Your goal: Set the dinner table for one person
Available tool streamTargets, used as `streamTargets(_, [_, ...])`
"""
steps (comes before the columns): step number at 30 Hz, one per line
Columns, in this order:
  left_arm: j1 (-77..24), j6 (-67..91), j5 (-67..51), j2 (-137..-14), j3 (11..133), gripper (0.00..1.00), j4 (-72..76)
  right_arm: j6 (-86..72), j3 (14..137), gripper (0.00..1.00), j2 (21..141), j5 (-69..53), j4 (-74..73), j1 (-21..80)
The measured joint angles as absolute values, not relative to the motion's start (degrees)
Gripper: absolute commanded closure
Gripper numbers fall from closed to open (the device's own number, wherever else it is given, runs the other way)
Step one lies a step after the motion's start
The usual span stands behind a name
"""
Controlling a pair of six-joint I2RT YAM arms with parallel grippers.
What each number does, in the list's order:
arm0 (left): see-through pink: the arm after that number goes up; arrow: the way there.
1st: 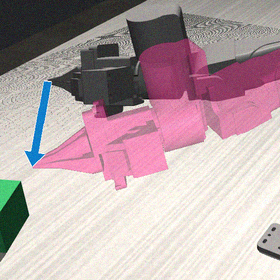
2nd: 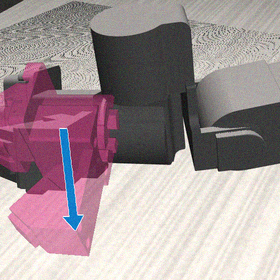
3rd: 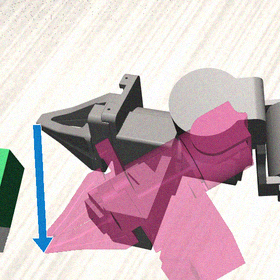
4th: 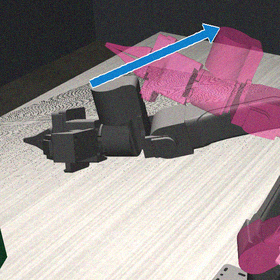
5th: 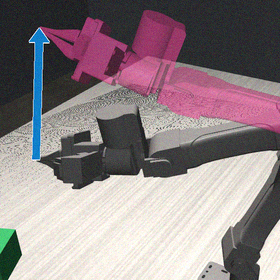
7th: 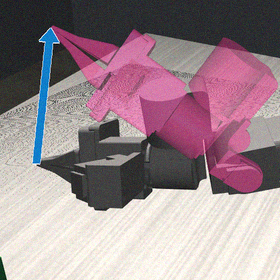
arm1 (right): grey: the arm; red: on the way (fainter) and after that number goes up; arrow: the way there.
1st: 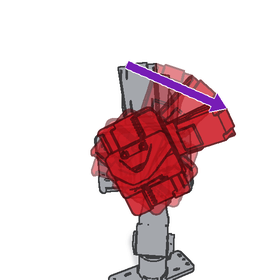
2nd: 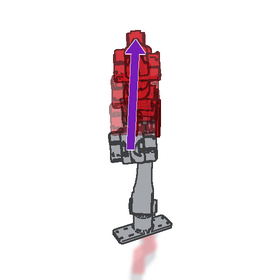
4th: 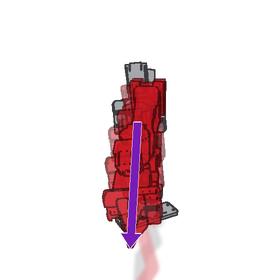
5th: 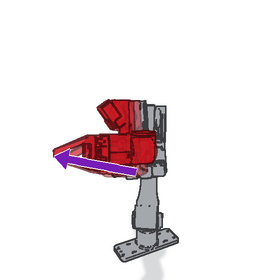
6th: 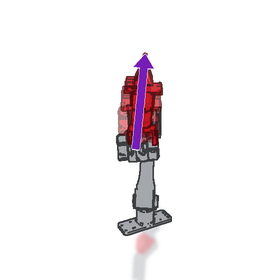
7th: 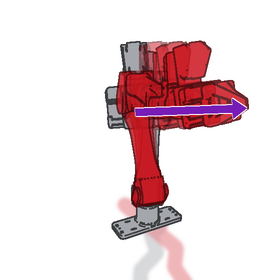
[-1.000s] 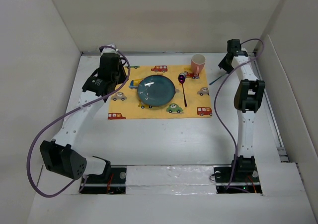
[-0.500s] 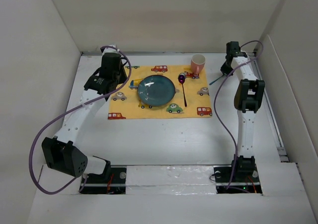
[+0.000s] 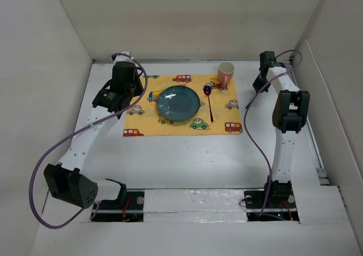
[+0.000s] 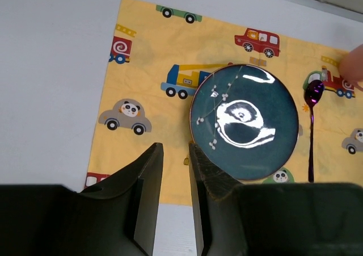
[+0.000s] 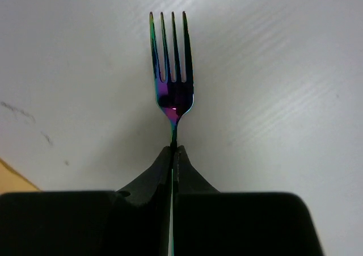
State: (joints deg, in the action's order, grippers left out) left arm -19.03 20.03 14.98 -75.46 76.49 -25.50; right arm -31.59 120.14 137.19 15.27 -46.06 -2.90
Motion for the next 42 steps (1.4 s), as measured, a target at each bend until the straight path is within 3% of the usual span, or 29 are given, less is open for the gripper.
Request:
streamTargets(3, [-19.0, 20.0, 14.3, -72.8, 75.3, 0.77, -25.3, -30.3, 112.6, 1.0, 130.6, 14.2, -44.9, -2.4])
streamTargets(8, [-19.0, 20.8, 13.4, -69.5, 74.8, 0.76, -25.3, -28.7, 112.4, 1.0, 117.7, 11.0, -41.9, 1.7])
streamTargets(14, [-19.0, 24.4, 6.9, -69.5, 77.3, 0.74, -25.0, -28.2, 114.0, 1.0, 111.2, 6.8, -37.1, 19.5])
streamTargets(18, [-19.0, 27.7, 1.0, -68.3, 75.4, 0.74, -23.6, -29.3, 119.2, 1.0, 117.8, 3.1, -37.1, 32.0])
streamTargets(23, [-19.0, 30.4, -1.9, -63.5, 68.4, 0.73, -24.3, -31.4, 132.3, 1.0, 131.3, 1.1, -38.1, 40.3])
streamTargets(42, [-19.0, 33.5, -3.4, -57.0, 62.3, 0.74, -28.6, -39.9, 145.1, 1.0, 150.4, 6.2, -31.4, 48.5])
